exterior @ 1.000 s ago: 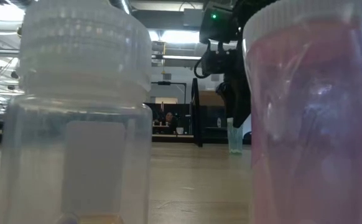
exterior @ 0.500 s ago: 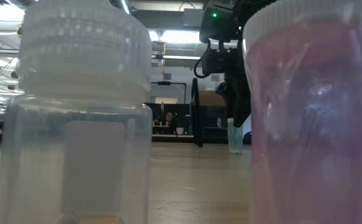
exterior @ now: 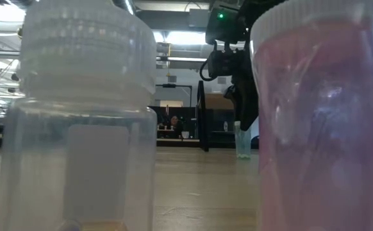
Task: Pick and place medicine bottles onto shelf by color
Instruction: Put the top green pill bottle aligned with the other green pill bottle on the shelf
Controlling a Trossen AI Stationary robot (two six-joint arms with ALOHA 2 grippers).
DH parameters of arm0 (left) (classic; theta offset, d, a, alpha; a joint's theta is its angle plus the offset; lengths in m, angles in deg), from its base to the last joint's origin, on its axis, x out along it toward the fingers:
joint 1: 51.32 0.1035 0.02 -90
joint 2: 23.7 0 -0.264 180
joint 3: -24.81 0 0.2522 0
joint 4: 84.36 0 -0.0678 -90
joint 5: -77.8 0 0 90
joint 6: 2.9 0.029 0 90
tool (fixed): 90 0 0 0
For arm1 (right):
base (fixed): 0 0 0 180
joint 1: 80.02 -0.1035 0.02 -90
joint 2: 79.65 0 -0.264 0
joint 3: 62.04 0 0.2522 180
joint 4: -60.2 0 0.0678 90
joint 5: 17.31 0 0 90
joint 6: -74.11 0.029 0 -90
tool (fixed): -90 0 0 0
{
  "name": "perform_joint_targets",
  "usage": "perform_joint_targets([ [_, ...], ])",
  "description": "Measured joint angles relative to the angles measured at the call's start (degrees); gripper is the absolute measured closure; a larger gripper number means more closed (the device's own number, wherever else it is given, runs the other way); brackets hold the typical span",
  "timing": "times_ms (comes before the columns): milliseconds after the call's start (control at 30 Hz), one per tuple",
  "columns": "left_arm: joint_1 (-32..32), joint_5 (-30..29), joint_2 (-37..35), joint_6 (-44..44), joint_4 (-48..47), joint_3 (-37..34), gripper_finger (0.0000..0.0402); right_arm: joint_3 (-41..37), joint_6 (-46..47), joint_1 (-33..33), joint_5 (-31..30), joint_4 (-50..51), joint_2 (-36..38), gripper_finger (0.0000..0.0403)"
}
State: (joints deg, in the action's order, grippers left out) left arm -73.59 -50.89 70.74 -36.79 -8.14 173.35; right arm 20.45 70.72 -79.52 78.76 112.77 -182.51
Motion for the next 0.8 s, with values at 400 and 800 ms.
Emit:
perform_joint_targets([
  [400, 0.02, 0.33, 0.0, 0.0, 0.0, 0.01, 0.0132, 1.98, 4.52, 0.0, 0.01, 3.66, 1.35, 0.0273],
  [800, 0.0, 0.05, 0.0, 0.0, 0.0, -0.01, 0.0132, 14.74, 8.83, 1.44, 0.08, 16.32, 7.34, 0.0273],
])
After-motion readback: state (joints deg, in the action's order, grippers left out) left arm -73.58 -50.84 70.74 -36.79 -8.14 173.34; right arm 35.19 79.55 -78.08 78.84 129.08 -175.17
